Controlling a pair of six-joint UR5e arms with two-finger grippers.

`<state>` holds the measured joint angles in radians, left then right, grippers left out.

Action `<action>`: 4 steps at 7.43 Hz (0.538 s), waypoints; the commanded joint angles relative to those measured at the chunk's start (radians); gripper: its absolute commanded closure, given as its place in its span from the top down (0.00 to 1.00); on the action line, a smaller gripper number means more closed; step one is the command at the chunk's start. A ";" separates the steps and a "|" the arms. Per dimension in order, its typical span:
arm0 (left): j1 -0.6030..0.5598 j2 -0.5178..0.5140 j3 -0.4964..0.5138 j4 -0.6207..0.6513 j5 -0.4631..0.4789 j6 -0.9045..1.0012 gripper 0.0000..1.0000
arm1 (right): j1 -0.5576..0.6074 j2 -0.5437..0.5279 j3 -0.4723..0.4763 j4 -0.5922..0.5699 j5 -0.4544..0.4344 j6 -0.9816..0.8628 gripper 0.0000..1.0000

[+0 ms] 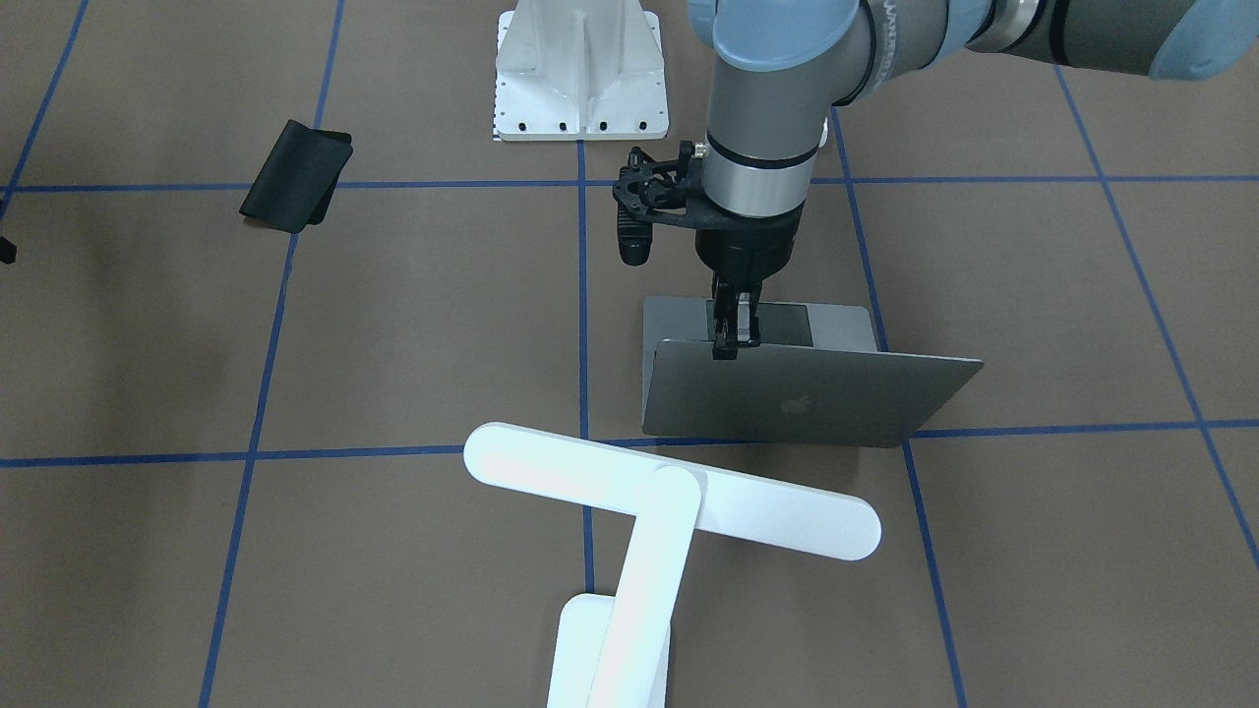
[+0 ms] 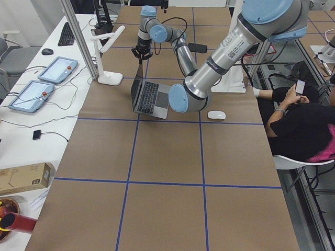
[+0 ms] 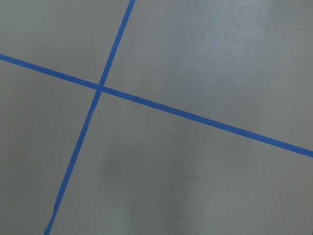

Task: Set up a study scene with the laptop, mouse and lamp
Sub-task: 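Lift the laptop lid open with the left gripper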

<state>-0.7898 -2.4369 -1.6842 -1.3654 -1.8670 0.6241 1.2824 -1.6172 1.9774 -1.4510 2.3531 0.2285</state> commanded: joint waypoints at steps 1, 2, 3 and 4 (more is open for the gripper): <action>0.006 0.001 0.006 -0.004 0.000 -0.003 0.13 | 0.000 0.000 -0.008 0.003 0.002 0.000 1.00; 0.009 -0.001 0.035 -0.018 -0.001 0.005 0.14 | -0.001 0.000 -0.008 0.004 0.002 0.000 1.00; 0.012 0.001 0.044 -0.053 -0.001 0.005 0.15 | 0.000 0.002 -0.008 0.004 0.005 0.000 1.00; 0.012 0.001 0.043 -0.055 -0.001 0.006 0.15 | 0.000 0.002 -0.006 0.006 0.005 0.000 1.00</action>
<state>-0.7796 -2.4364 -1.6475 -1.4050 -1.8682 0.6283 1.2820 -1.6158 1.9704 -1.4466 2.3565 0.2286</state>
